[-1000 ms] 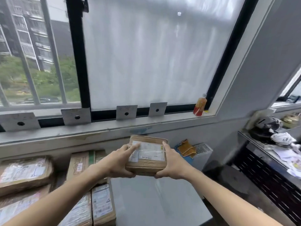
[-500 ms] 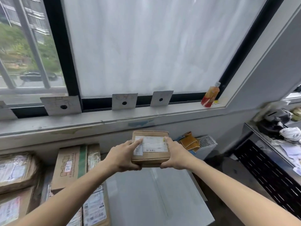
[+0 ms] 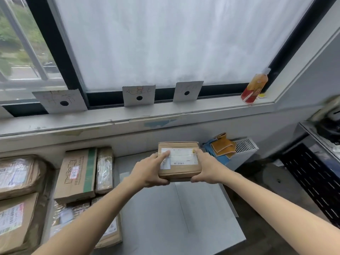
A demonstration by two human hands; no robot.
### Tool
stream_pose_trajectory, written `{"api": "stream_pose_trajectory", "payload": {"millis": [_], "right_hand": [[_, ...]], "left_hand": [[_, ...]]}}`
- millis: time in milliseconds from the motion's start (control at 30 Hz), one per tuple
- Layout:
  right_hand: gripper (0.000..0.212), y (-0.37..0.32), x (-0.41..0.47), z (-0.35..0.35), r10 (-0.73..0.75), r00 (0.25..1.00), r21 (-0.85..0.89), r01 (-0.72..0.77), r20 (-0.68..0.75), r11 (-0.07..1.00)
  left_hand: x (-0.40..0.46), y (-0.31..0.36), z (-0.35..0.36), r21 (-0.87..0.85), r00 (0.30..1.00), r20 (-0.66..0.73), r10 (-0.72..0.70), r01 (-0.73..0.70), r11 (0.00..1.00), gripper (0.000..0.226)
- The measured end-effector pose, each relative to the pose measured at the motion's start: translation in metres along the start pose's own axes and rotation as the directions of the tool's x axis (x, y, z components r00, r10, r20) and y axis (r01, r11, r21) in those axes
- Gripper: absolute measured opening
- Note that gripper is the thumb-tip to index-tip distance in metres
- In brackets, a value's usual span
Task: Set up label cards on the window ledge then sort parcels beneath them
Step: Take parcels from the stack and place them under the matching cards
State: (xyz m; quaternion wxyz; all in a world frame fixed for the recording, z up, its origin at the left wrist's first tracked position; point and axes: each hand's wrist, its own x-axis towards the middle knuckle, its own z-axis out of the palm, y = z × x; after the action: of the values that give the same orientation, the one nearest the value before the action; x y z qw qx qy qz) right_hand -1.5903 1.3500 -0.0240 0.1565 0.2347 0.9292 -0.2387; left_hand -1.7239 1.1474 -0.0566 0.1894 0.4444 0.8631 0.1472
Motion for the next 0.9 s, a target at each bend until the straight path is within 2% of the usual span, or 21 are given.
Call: {"api": "stream_pose_trajectory", "payload": {"millis": [167,267,467,633,900], "right_hand": [[0.115,0.059,0.017,0.022,0.017,0.999,0.036,-0.019,0.047,0.999],[0.119,0.096,0.032,0.027,0.013,0.997,0.05,-0.017,0.078,0.999],[0.114,0.14,0.077,0.035,-0.032,0.994,0.149,0.016,0.104,0.989],[0.107,0.164,0.123,0.042,-0.1,0.986,0.143,0.081,0.137,0.986],[0.106,0.159,0.191,0.058,-0.135,0.98,0.16,0.112,0.144,0.981]], "left_hand": [[0.031,0.032,0.057,-0.148,0.993,0.06,-0.1,0.108,0.983,0.108],[0.049,0.052,0.09,-0.157,0.985,0.076,-0.152,0.163,0.974,0.107],[0.094,0.065,0.128,-0.091,0.965,0.009,-0.261,0.26,0.961,0.104],[0.136,0.048,0.143,0.025,0.958,-0.02,-0.286,0.286,0.958,0.103],[0.171,0.013,0.158,0.164,0.923,-0.119,-0.366,0.382,0.909,0.101]]}}
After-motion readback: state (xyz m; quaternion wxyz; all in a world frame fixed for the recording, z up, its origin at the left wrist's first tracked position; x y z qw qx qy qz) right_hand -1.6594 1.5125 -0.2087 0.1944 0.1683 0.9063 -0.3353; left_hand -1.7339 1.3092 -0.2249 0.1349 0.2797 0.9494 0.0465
